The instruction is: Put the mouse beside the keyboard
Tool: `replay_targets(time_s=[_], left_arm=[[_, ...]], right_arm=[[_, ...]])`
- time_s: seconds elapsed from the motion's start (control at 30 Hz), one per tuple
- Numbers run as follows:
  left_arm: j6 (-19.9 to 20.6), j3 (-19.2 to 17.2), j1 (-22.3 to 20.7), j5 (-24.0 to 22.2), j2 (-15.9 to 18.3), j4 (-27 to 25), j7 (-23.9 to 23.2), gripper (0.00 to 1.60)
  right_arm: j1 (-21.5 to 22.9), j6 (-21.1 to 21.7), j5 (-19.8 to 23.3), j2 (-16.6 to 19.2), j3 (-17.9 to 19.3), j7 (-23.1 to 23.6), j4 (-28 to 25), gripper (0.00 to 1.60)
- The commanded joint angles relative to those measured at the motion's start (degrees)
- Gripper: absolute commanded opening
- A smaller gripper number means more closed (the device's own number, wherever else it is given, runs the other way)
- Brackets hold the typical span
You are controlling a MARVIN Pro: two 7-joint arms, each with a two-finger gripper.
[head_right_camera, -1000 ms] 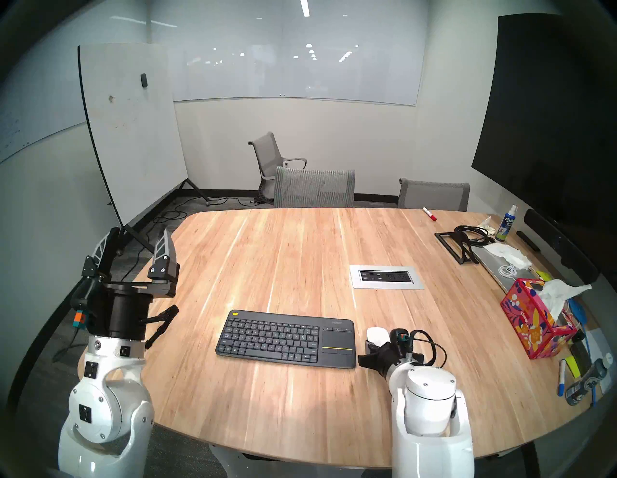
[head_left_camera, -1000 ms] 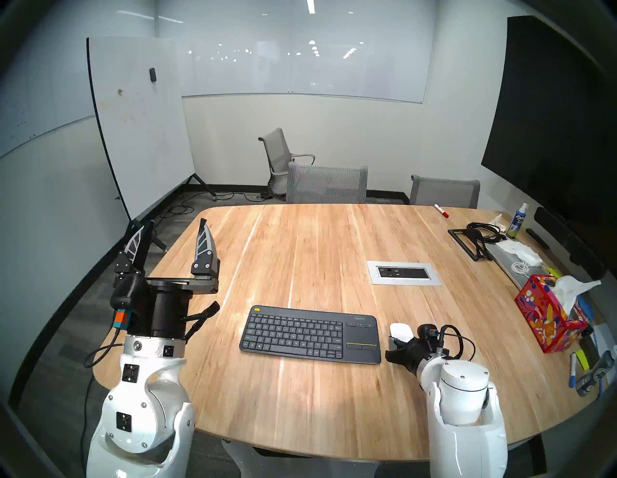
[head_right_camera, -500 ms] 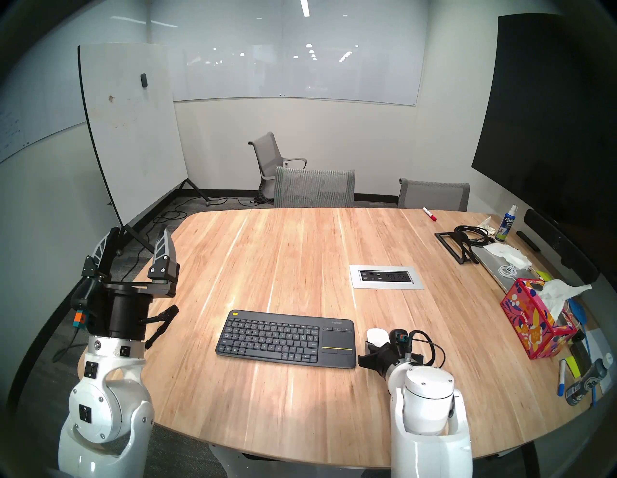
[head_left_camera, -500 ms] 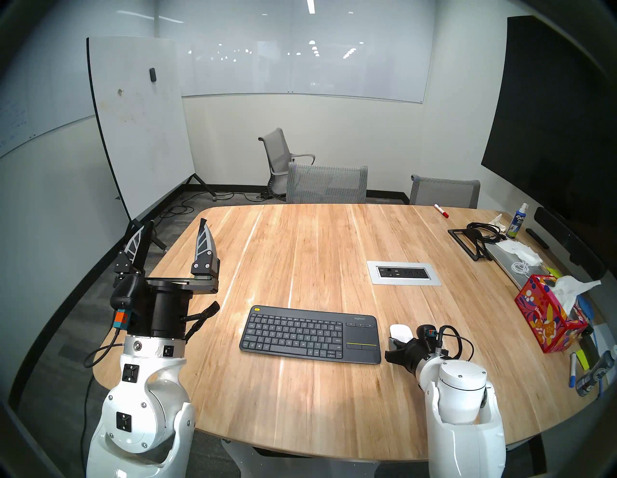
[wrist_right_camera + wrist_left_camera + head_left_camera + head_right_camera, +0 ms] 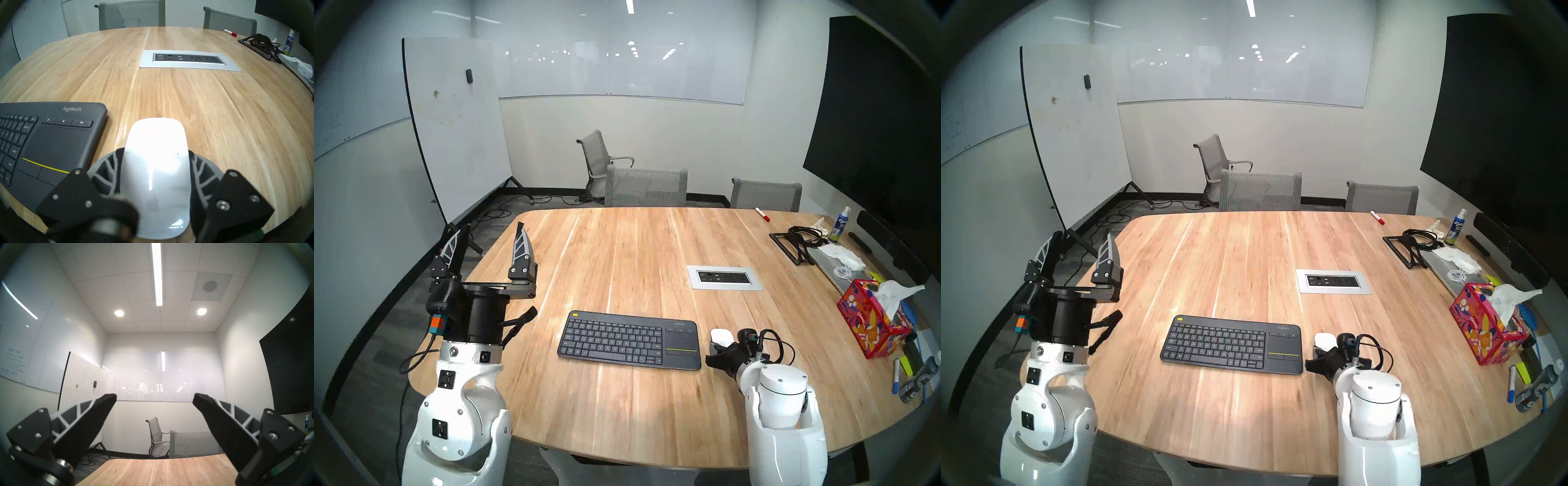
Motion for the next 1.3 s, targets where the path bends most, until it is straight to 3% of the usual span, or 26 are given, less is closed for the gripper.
replay_targets(time_s=[0.0,0.07,0.13,0.2,0.3,0.93,1.27], left_arm=[[-0.12,0.03,-0.04,-0.13,0.0,-1.0,-0.03,1.6],[-0.12,0.03,-0.04,-0.13,0.0,-1.0,-0.03,1.6],[-0.12,0.03,-0.04,-0.13,0.0,-1.0,-0.03,1.6],[-0.12,0.03,-0.04,-0.13,0.0,-1.0,-0.03,1.6],[-0.12,0.03,-0.04,-0.13,0.0,-1.0,-0.03,1.6],[-0.12,0.03,-0.04,-0.13,0.0,-1.0,-0.03,1.6],[-0.13,0.03,-0.06,-0.12,0.0,-0.98,-0.03,1.6]], right_arm=[[0.97,0.16,-0.02,0.15,0.02,-0.08,-0.18,0.69],[1.12,0.24,0.0,0.12,-0.04,-0.22,-0.03,0.77],[1.33,0.28,-0.01,0.1,-0.11,-0.39,0.23,1.14],[1.5,0.27,0.01,0.14,-0.18,-0.5,0.48,1.22],[1.7,0.36,0.08,0.19,-0.25,-0.61,0.72,1.6],[1.86,-0.44,0.77,0.33,-1.12,-2.14,1.04,1.6],[-0.57,-2.98,1.08,0.1,-1.53,-2.89,-2.89,1.6]])
